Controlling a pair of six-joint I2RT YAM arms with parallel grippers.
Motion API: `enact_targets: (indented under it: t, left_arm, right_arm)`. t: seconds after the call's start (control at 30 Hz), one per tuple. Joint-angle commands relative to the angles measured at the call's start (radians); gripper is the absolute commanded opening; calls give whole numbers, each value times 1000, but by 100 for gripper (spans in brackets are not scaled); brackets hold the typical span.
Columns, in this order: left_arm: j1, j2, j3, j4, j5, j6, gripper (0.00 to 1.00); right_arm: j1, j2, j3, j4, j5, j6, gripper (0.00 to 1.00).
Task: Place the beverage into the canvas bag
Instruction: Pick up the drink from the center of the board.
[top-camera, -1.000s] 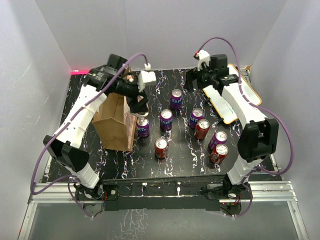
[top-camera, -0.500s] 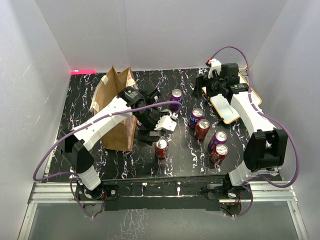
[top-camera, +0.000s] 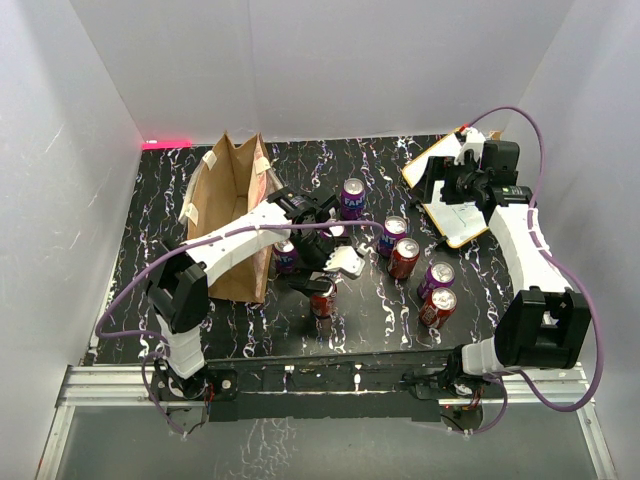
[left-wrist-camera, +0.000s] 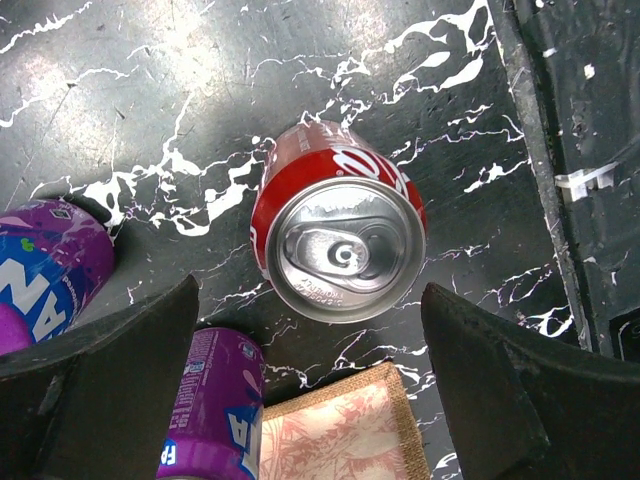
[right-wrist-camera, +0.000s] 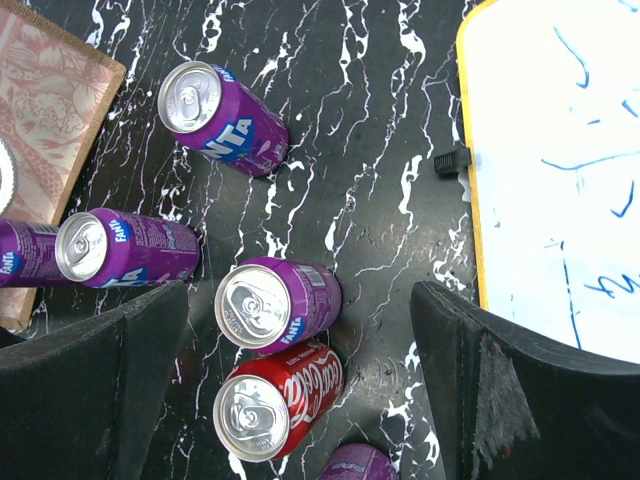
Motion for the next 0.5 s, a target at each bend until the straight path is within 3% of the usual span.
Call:
enact_targets:
  t: [0.0, 0.47]
  left_arm:
    - [5, -49, -3, -23, -12, 27, 91]
    - [184, -81, -18, -11, -139, 63, 90]
  right_arm:
    - [-37, -40, -31, 62, -48, 59, 97]
    - [-75, -33, -63, 97, -92, 124, 96]
